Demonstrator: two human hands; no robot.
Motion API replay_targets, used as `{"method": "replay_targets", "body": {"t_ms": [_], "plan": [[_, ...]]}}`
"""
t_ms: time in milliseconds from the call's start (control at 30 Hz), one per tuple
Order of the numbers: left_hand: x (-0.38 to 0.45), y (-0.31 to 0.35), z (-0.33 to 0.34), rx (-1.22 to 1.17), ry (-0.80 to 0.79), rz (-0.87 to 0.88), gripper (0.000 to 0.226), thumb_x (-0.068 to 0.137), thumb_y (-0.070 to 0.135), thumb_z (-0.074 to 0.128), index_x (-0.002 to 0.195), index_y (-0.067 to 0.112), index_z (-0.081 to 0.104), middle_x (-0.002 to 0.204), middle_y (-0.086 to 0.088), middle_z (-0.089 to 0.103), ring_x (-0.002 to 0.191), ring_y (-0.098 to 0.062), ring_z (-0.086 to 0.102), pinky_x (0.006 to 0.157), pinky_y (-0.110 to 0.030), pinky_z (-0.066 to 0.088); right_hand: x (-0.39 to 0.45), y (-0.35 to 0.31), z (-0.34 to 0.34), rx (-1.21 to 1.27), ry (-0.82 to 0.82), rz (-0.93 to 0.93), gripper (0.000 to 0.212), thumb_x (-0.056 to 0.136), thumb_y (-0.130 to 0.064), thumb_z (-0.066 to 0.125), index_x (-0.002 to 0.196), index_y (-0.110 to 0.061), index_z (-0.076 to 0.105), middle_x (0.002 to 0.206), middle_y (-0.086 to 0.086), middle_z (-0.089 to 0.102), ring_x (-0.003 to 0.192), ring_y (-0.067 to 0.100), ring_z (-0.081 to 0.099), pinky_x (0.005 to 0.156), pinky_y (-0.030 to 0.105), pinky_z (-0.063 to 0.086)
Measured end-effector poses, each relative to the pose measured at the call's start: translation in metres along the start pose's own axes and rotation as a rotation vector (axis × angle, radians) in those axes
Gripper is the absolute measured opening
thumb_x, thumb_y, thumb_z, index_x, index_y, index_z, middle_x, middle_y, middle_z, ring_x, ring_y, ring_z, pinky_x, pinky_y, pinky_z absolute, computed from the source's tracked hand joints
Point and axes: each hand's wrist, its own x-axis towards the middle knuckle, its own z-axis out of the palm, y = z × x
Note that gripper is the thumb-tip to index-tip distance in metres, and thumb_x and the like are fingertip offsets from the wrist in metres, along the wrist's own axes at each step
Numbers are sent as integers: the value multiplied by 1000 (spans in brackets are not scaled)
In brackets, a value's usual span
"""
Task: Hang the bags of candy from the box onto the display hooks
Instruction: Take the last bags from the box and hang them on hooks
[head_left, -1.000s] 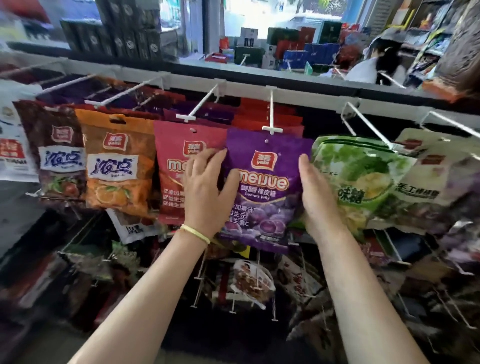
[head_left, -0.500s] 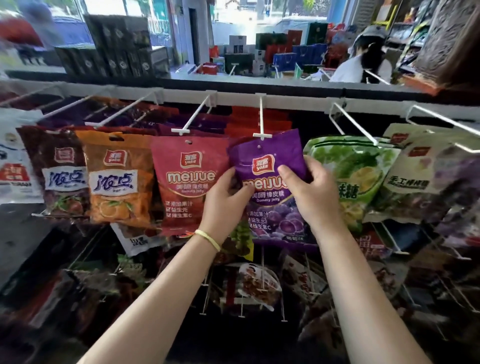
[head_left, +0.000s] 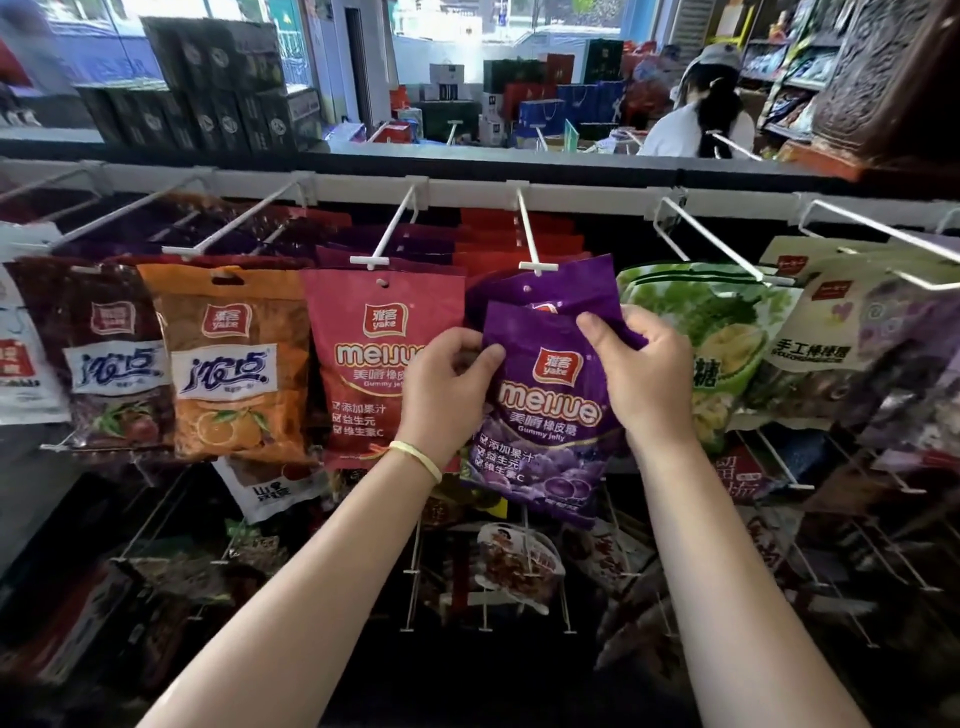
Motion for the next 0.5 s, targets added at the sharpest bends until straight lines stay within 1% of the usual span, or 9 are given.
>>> {"method": "replay_targets", "body": {"t_ms": [67,167,233,267,300,333,400,433,500], "plan": [[-3,-4,0,-14,28,3,11,95,20,68,97,8,68,86,-6,72,80,-22,70,69,-42,59,0,1,1,27,-12,24,12,93,-25,71,101,-17,74,88,-2,77,80,15,74,71,36,61],[-7,-8,2,-71,45,-53,11,97,19,65,100,8,66,85,-9,71,75,-29,69,62,-47,59,-1,7,4,74,-49,73,12,94,-34,69,99,-23,71,91,-1,78,84,18,75,77,45,62],[-8,-10,3,-119,67,-73,9,98,18,64,99,9,65,82,-9,70,71,-30,68,58,-49,59,-1,9,5,96,-70,114,31,92,-45,68,111,-21,69,100,-1,77,93,17,74,85,48,60],[-7,-11,2,-128,89,-63,7,98,18,64,97,12,64,80,-8,69,68,-28,67,58,-51,59,-1,11,5,76,-74,113,41,90,-48,68,118,-18,66,105,-3,75,97,14,72,88,46,59],[-6,-10,1,-130,114,-45,5,98,18,64,94,15,64,77,-7,68,66,-28,66,58,-54,58,-1,12,6,50,-62,90,44,91,-47,69,122,-17,61,109,-4,72,99,11,70,89,42,59],[-5,-9,0,-133,137,-28,7,98,19,64,90,19,63,76,-8,68,65,-31,66,57,-56,57,-2,12,6,30,-28,51,43,91,-43,70,123,-17,57,111,-5,69,100,9,68,89,38,58],[-3,-4,-3,-142,168,-3,13,98,17,63,87,24,61,75,-11,69,67,-40,66,56,-58,55,-4,11,7,-21,96,-63,37,90,-37,74,114,-17,54,112,1,63,101,14,63,90,33,55],[-3,-1,-4,-147,175,7,15,98,16,63,86,24,60,75,-10,69,67,-41,66,55,-58,55,-5,9,6,-62,157,-136,34,89,-35,74,109,-16,54,108,2,61,99,14,60,90,30,52],[-3,4,-5,-154,175,19,16,99,14,62,86,23,60,71,-7,68,61,-36,65,51,-55,54,-6,3,5,-124,194,-232,24,90,-32,73,99,-16,57,98,-4,60,91,10,57,84,21,48]]}}
